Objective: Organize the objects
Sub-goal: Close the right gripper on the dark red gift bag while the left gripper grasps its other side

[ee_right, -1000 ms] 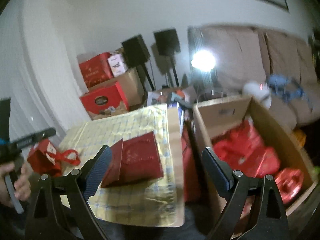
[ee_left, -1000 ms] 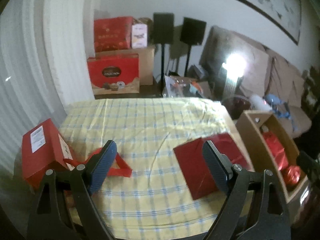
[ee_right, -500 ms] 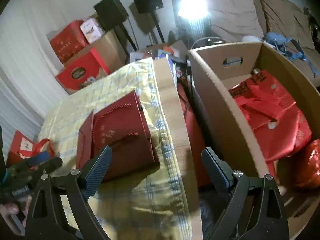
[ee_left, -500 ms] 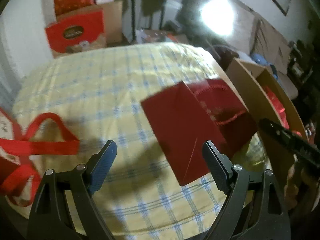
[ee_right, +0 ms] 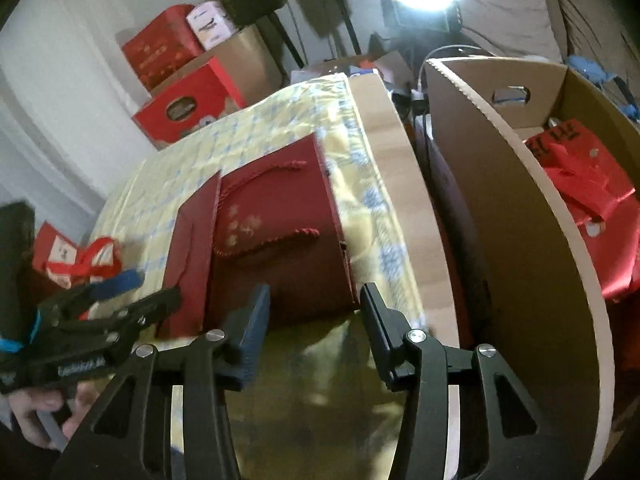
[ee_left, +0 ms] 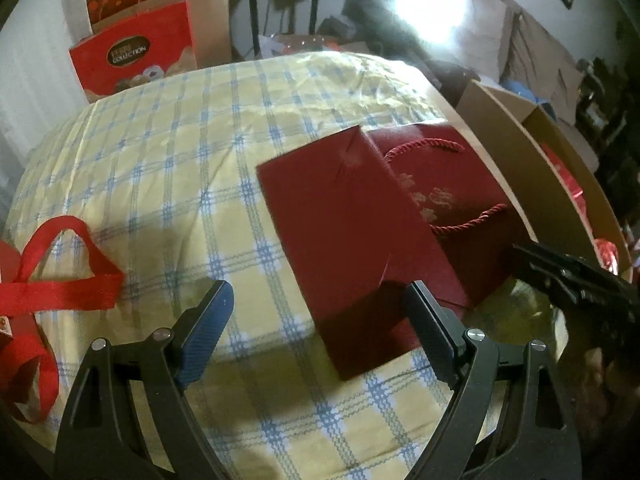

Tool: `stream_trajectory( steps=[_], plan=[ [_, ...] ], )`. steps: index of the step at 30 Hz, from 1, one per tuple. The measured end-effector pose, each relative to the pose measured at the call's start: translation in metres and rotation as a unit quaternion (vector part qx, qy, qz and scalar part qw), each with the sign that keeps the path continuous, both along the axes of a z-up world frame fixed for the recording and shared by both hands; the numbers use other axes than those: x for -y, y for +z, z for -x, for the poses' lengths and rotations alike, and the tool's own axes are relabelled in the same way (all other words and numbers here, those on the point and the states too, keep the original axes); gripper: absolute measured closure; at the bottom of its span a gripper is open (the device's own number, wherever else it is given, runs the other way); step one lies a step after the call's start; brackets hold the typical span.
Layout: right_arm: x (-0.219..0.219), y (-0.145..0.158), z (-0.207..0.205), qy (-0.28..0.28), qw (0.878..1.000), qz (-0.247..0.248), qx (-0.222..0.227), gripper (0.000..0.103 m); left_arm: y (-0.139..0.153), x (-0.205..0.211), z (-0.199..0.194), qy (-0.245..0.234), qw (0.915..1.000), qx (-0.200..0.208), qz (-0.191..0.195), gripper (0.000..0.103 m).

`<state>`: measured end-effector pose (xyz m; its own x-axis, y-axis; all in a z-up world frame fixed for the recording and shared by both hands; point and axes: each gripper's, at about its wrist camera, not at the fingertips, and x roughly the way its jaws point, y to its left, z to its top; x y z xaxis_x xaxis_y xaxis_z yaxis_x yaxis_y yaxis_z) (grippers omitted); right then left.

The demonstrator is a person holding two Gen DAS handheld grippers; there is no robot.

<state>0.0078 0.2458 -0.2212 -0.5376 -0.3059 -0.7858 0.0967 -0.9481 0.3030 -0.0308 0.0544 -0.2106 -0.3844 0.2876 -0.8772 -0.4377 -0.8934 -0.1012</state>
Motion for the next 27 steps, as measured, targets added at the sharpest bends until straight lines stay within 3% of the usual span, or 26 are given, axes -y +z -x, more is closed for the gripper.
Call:
stream_trajectory(
  steps=[6,10,16,20,23,27],
  plan=[
    [0.000,0.000,-0.037,0.017,0.999,0.040,0.009,0.066,0.004,0.009,-0.009,-0.011,0.9992,0.032,-0.021,0.017],
    [0.003,0.000,-0.060,0.030,0.997,0.075,0.008,0.068,0.001,0.011,-0.028,-0.058,0.9963,0.059,-0.021,0.017],
    [-0.016,0.002,-0.074,-0.005,0.993,0.119,-0.001,0.068,0.018,0.033,-0.035,-0.017,0.9986,0.032,-0.038,0.020],
    [-0.028,0.010,-0.081,-0.023,0.991,0.133,-0.019,0.054,0.038,0.050,-0.028,0.026,0.9977,-0.023,-0.058,0.020],
    [-0.028,0.015,-0.086,-0.018,0.989,0.144,-0.034,0.047,0.041,0.060,-0.027,0.041,0.9953,-0.022,-0.084,0.020],
    [-0.028,0.013,-0.083,-0.019,0.989,0.144,-0.030,0.046,0.041,0.057,-0.025,0.037,0.9939,-0.016,-0.102,0.020]
  ],
)
